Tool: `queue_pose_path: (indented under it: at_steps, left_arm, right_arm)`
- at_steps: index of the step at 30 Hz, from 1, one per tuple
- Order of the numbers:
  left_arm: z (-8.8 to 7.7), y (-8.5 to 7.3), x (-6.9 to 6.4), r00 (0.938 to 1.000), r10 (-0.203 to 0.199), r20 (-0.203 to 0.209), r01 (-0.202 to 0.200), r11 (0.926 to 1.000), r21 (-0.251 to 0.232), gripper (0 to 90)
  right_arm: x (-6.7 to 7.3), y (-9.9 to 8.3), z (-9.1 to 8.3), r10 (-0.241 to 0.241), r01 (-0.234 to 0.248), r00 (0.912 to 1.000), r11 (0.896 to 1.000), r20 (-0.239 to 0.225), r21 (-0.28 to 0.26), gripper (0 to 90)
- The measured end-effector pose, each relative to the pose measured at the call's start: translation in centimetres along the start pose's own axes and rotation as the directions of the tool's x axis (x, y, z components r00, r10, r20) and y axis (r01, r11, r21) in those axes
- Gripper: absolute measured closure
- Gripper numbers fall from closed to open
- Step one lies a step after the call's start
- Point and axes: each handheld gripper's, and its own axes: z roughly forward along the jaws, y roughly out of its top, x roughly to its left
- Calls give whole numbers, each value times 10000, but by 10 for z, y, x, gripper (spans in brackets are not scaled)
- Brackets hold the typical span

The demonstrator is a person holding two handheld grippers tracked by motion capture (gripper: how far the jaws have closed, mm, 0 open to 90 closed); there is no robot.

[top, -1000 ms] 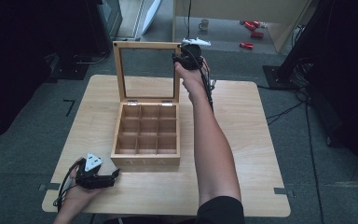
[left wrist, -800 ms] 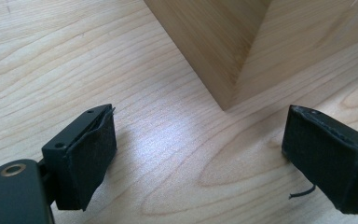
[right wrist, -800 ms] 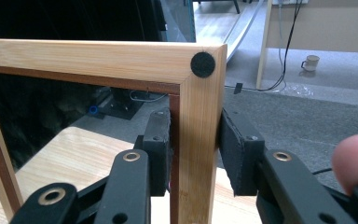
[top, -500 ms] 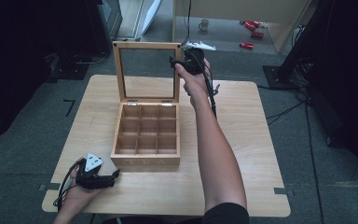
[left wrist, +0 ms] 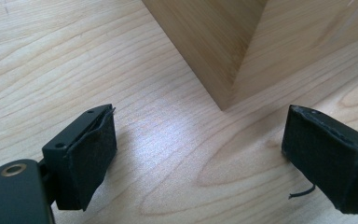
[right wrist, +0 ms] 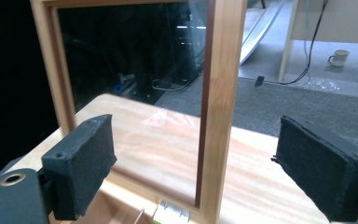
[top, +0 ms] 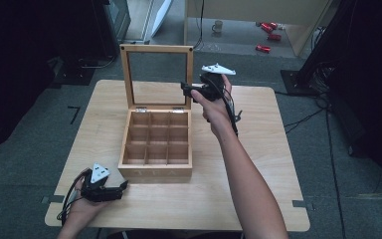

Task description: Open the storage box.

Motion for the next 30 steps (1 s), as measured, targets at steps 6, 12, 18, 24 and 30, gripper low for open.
queue_pose_path:
  at_steps: [6,12,18,24,30]
  left_arm:
    - [0,0,0,10000,-32,4,32,10000,-13,104]
    - [0,0,0,10000,-31,-6,31,10000,-23,104]
    - [0,0,-1,10000,-15,-12,15,10000,-9,105]
    - [0,0,-1,10000,-3,-19,3,10000,-15,106]
    - [0,0,-1,10000,-2,-18,2,10000,-12,106]
  right_arm:
    - [2,-16,-23,-269,269,9996,9996,-71,19,103]
    - [-3,-32,-43,-451,450,9990,9990,42,72,103]
    - [-16,-50,-65,-456,453,9985,9989,294,90,103]
    - [-31,-67,-89,-159,157,9986,9999,498,42,103]
    - [-43,-85,-115,-38,40,9973,10000,738,-13,104]
